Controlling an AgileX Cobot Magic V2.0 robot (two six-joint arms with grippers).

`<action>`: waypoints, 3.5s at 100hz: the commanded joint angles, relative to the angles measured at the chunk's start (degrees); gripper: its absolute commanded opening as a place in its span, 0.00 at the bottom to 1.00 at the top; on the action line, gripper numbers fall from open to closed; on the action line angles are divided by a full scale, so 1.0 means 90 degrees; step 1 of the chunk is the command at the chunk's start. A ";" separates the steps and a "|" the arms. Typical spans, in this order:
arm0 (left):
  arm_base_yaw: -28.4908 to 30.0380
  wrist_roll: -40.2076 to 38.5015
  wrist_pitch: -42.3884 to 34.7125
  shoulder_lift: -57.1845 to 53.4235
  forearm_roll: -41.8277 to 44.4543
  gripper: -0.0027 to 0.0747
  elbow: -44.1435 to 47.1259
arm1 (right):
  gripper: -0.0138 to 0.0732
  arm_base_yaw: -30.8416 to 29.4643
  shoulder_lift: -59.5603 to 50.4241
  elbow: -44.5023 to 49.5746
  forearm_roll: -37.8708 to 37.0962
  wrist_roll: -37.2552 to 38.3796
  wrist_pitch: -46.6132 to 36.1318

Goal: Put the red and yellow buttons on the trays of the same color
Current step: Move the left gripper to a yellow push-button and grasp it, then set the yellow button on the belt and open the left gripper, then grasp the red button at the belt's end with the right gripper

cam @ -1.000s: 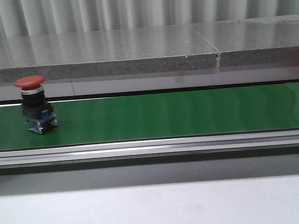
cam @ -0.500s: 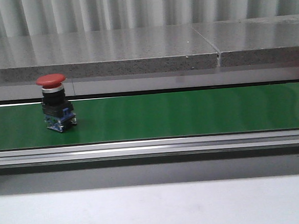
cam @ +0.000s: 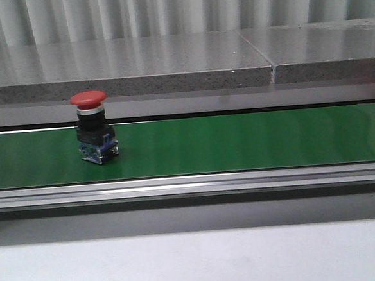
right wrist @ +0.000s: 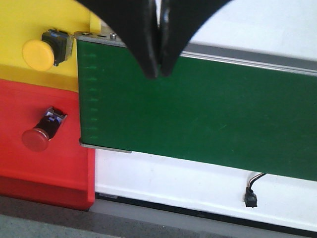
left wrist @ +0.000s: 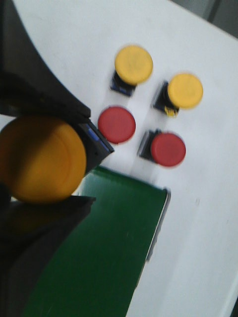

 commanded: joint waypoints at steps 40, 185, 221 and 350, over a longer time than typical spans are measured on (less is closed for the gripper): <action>-0.0831 0.0286 0.0483 0.0997 -0.0179 0.01 -0.1010 | 0.08 -0.0001 -0.0023 -0.0148 0.0019 -0.0059 -0.0390; -0.1070 0.0910 0.0403 0.0934 -0.0288 0.93 -0.0999 | 0.08 -0.0001 -0.0023 -0.0148 0.0019 -0.0059 -0.0390; -0.1910 0.1106 -0.0666 -0.0351 -0.0311 0.93 -0.0429 | 0.08 -0.0001 -0.0023 -0.0148 0.0019 -0.0059 -0.0390; -0.2236 0.1106 -0.3556 -0.5217 -0.0464 0.01 0.4046 | 0.08 -0.0001 -0.0023 -0.0148 0.0019 -0.0059 -0.0398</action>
